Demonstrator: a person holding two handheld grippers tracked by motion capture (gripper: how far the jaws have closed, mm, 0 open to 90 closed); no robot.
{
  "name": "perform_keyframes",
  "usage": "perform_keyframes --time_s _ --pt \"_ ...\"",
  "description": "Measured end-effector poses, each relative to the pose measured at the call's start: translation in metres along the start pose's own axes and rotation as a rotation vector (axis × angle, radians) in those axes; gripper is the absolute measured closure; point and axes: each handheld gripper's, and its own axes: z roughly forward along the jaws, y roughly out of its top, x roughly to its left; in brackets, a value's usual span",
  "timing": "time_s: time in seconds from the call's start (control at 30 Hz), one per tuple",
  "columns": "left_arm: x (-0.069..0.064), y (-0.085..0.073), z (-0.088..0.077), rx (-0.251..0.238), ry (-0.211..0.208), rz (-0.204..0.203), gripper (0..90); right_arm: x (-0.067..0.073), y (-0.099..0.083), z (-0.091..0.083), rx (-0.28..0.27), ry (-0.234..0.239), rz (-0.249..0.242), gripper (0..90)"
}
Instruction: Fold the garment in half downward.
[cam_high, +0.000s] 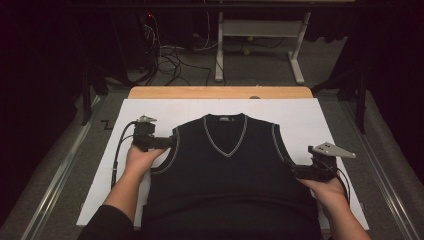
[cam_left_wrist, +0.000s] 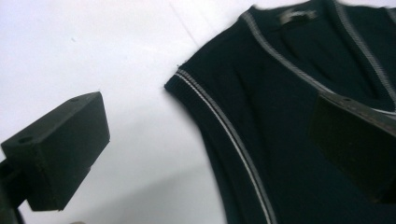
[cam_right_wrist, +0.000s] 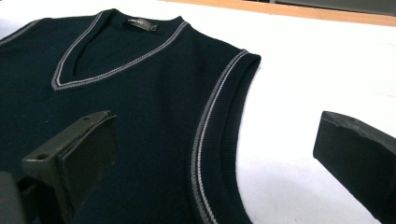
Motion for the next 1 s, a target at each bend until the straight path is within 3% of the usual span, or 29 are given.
perform_keyframes --time_s 0.17,0.33,0.4,0.5,0.53,0.7,0.8,0.9,1.0 --pt "0.002 0.005 0.027 0.037 0.009 -0.038 1.5 -0.001 0.002 0.007 0.009 0.002 -0.003 0.2" --pt "-0.001 0.007 0.048 0.092 0.063 -0.056 14.7 -0.003 0.001 0.010 0.027 0.000 -0.003 0.2" --pt "-0.006 0.009 0.052 0.095 0.090 -0.030 17.1 -0.003 0.001 0.009 0.030 -0.001 0.001 0.2" --pt "-0.016 0.010 0.055 0.107 0.134 0.022 32.7 -0.004 0.001 0.008 0.030 0.000 -0.003 0.3" --pt "-0.019 0.009 0.055 0.108 0.139 0.020 37.4 -0.004 0.001 0.007 0.027 -0.001 -0.007 0.4" --pt "-0.023 0.010 0.055 0.108 0.146 -0.004 48.4 -0.004 0.002 0.008 0.033 -0.005 -0.014 1.5" --pt "-0.024 0.008 0.055 0.098 0.129 -0.006 57.1 -0.004 0.005 0.013 0.053 -0.009 -0.010 5.8" --pt "-0.023 0.005 0.053 0.078 0.112 -0.007 62.7 0.000 0.010 0.028 0.073 -0.007 -0.008 5.9" --pt "-0.022 0.001 0.052 0.048 0.102 -0.044 65.8 0.001 0.019 0.041 0.078 -0.015 -0.008 7.7"
